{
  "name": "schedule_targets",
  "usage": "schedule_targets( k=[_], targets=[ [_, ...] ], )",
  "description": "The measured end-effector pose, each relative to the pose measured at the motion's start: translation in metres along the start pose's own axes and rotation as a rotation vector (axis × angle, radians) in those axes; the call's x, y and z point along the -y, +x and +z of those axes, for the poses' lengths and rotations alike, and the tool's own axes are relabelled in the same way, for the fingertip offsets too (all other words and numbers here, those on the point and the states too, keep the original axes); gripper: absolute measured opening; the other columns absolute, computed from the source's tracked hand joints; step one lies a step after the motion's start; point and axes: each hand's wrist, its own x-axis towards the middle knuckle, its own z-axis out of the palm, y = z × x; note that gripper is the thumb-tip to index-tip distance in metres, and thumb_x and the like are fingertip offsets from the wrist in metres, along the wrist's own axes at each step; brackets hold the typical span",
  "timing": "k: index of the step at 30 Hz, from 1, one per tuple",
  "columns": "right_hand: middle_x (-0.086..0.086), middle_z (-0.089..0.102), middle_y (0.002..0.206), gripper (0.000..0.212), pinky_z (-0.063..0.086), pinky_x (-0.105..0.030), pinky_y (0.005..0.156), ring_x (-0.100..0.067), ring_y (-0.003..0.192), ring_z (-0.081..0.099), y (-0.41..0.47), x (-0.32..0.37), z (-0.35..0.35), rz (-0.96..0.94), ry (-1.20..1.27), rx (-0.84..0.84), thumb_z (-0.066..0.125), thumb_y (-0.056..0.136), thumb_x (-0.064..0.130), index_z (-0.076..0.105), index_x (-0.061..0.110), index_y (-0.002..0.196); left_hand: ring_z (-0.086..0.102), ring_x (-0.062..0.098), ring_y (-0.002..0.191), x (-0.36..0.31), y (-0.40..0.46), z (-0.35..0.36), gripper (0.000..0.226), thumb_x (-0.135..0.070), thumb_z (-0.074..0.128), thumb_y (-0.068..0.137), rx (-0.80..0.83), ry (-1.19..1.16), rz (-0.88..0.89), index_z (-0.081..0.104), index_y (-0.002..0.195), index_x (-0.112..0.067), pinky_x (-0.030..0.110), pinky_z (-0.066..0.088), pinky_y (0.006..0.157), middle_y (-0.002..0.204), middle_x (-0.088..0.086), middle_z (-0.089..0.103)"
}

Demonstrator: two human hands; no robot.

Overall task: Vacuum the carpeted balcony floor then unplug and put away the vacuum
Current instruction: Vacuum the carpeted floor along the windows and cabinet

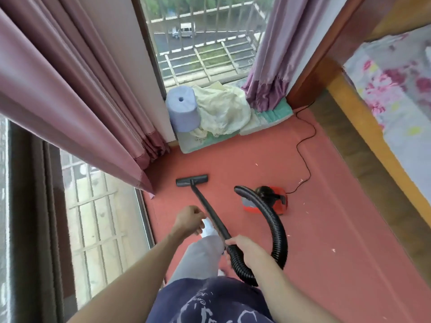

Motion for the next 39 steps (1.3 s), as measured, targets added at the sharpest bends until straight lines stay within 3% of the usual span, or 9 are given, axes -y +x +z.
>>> schedule_targets(
  k=[5,11,17,23,25,28,31,34,39],
  targets=[
    [-0.015,0.054,0.055,0.023,0.041,-0.025,0.042,-0.022,0.039,0.048,0.005,-0.091,-0.016,-0.007,0.198,-0.037,0.052,0.092,0.012,0.055,-0.001,0.073,0.058,0.019,0.046,0.023,-0.045,0.046,0.016,-0.006,0.046,0.086,0.129,0.161,0.040,0.061,0.081,-0.006,0.024,0.048,0.047,0.062,0.006,0.065],
    [-0.015,0.056,0.055,0.015,0.043,-0.025,0.041,-0.022,0.036,0.050,-0.005,-0.133,-0.001,0.045,0.275,-0.108,0.058,0.088,0.009,0.059,-0.005,0.084,0.059,0.020,0.045,0.065,-0.074,0.041,0.013,-0.007,0.047,0.087,0.152,0.225,-0.020,0.059,0.082,-0.007,0.028,0.053,0.050,0.061,0.007,0.066],
    [-0.016,0.054,0.063,0.015,0.043,-0.024,0.037,-0.022,0.039,0.049,-0.004,-0.100,0.019,0.011,0.487,-0.091,0.057,0.090,0.008,0.058,-0.006,0.084,0.060,0.023,0.048,0.085,-0.071,0.000,0.019,-0.005,0.044,0.088,0.077,0.176,-0.099,0.060,0.079,-0.007,0.026,0.052,0.048,0.063,0.009,0.065],
    [-0.013,0.056,0.065,0.020,0.045,-0.024,0.039,-0.021,0.038,0.050,0.016,0.000,0.040,-0.054,0.646,-0.136,0.058,0.089,0.015,0.053,0.001,0.077,0.058,0.022,0.045,0.082,-0.042,-0.039,0.023,-0.005,0.043,0.087,0.102,0.139,-0.143,0.062,0.096,0.003,0.025,0.050,0.046,0.062,0.008,0.064],
    [-0.016,0.062,0.073,0.021,0.051,-0.030,0.049,-0.026,0.050,0.057,0.033,0.027,0.046,-0.088,0.575,-0.206,0.060,0.086,0.020,0.057,0.002,0.075,0.058,0.021,0.044,0.077,-0.029,-0.053,0.025,-0.004,0.042,0.086,0.114,0.132,-0.144,0.062,0.096,0.005,0.025,0.051,0.047,0.062,0.008,0.064],
    [-0.017,0.066,0.116,0.010,0.055,-0.041,0.089,-0.030,0.094,0.066,0.090,0.063,0.047,-0.144,0.572,-0.092,0.062,0.077,0.027,0.065,0.021,0.085,0.057,0.020,0.043,0.065,-0.008,-0.071,0.026,-0.003,0.041,0.084,0.114,0.111,-0.144,0.062,0.095,0.008,0.022,0.048,0.044,0.066,0.012,0.066],
    [-0.016,0.062,0.084,0.015,0.050,-0.041,0.067,-0.028,0.063,0.059,0.077,0.106,0.063,-0.072,0.550,-0.235,0.060,0.088,0.017,0.056,0.007,0.078,0.057,0.022,0.044,0.051,0.010,-0.084,0.019,-0.003,0.044,0.084,0.106,0.082,-0.142,0.062,0.084,0.001,0.024,0.049,0.046,0.071,0.018,0.067],
    [-0.021,0.064,0.092,0.015,0.052,-0.041,0.067,-0.028,0.067,0.060,0.051,0.133,0.080,-0.054,0.560,-0.223,0.060,0.091,0.015,0.059,0.005,0.080,0.056,0.020,0.045,0.036,0.027,-0.091,0.019,-0.004,0.046,0.086,0.112,0.061,-0.143,0.060,0.074,-0.007,0.027,0.051,0.053,0.065,0.012,0.065],
    [-0.014,0.052,0.065,0.020,0.049,-0.030,0.045,-0.024,0.047,0.052,0.015,0.116,0.108,0.040,0.544,-0.155,0.055,0.094,0.011,0.049,0.002,0.077,0.054,0.020,0.044,0.001,0.044,-0.098,0.021,-0.002,0.042,0.089,0.118,0.015,-0.135,0.058,0.076,-0.005,0.021,0.047,0.041,0.061,0.010,0.061]
  ],
)
